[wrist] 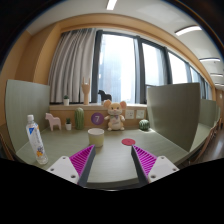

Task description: Pour water

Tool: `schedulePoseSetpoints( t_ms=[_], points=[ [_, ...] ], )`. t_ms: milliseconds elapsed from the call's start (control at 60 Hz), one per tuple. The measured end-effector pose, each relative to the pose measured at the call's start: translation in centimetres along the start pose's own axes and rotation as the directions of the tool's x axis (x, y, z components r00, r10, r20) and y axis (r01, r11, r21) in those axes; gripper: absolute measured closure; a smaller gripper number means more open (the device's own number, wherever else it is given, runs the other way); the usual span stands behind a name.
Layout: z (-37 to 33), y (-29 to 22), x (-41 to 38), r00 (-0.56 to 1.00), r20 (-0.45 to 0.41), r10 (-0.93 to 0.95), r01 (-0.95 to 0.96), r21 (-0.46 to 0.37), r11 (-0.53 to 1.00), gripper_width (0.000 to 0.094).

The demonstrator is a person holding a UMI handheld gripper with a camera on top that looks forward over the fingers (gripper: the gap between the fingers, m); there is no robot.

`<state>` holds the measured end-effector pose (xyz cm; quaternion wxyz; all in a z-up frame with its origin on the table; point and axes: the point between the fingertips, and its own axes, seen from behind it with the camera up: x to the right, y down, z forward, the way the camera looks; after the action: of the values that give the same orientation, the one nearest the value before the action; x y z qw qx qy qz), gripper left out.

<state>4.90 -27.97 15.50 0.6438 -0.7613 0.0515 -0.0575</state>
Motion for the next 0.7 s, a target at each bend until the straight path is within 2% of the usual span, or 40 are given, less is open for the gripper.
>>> schedulePoseSetpoints(
  t_ms=[133, 167, 367, 450, 583, 700],
  points=[
    [-0.8, 1.6, -3.2, 0.998, 0.043, 0.044, -0.044, 0.016, 0.999, 0.0207],
    [-1.0, 3.8, -6.4, 0.996, 0.066, 0.065, -0.067, 0.026, 0.997, 0.0208],
    [-2.7, 7.1, -18.9, 0.953, 0.293, 0.079, -0.084, 0.003, 0.996, 0.0208],
    [-2.9, 7.0, -22.7, 0.932, 0.359, 0.041, -0.046, 0.004, 0.999, 0.0209],
    [-2.1, 6.0, -28.0, 0.901, 0.433, 0.003, -0.01, 0.014, 1.0, 0.0206],
    [-0.1, 5.1, -30.7, 0.897, 0.44, -0.035, 0.029, 0.021, 0.999, 0.0206]
  ],
)
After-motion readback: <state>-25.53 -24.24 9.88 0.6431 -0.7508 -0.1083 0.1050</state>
